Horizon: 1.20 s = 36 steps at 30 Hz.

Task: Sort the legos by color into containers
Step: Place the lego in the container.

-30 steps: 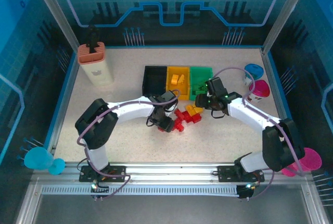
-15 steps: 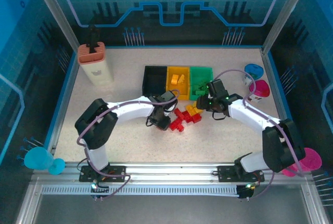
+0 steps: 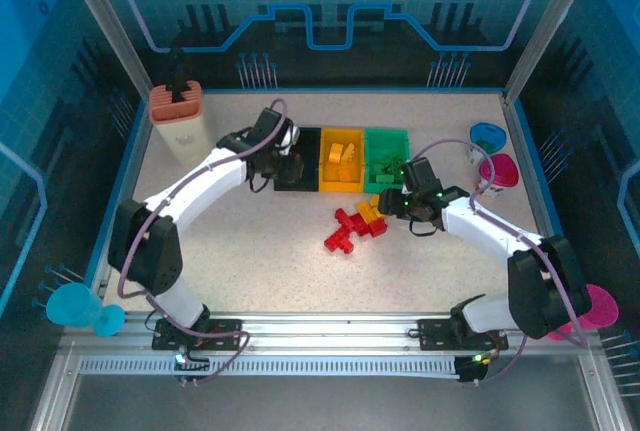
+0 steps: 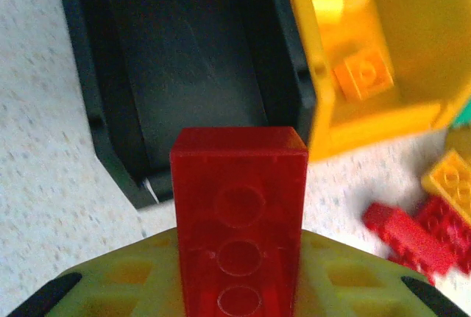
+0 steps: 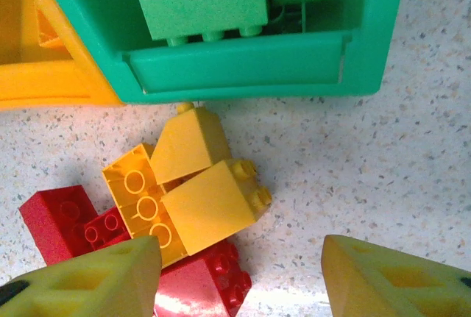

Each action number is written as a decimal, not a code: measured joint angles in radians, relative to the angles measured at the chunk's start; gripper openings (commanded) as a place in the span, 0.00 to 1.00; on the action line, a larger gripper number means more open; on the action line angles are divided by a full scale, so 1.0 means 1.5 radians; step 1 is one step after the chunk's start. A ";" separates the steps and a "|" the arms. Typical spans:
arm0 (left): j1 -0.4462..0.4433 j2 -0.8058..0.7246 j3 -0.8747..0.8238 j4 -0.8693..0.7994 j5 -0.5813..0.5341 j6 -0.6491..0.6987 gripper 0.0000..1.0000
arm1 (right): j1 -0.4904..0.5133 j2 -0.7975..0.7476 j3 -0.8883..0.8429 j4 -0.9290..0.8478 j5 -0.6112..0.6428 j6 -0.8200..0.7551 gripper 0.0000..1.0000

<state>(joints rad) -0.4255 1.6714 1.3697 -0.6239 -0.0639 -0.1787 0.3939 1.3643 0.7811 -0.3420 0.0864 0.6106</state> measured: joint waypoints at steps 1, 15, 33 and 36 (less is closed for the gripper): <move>0.008 0.016 0.014 0.007 0.000 0.000 0.34 | 0.002 -0.003 -0.005 0.000 -0.001 0.001 0.60; 0.053 0.164 0.133 0.021 -0.013 -0.008 0.80 | 0.077 -0.061 -0.042 -0.006 0.008 0.012 0.61; 0.034 -0.212 -0.147 0.119 -0.009 -0.055 0.86 | 0.187 0.087 0.166 -0.061 0.044 -0.100 0.58; 0.026 -0.281 -0.216 0.126 -0.005 -0.070 0.86 | 0.194 0.144 0.223 -0.080 0.053 -0.122 0.57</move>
<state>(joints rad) -0.3870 1.2503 1.0451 -0.4343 -0.0708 -0.2840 0.6853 1.5810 1.1149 -0.4618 0.1658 0.4282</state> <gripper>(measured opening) 0.864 0.580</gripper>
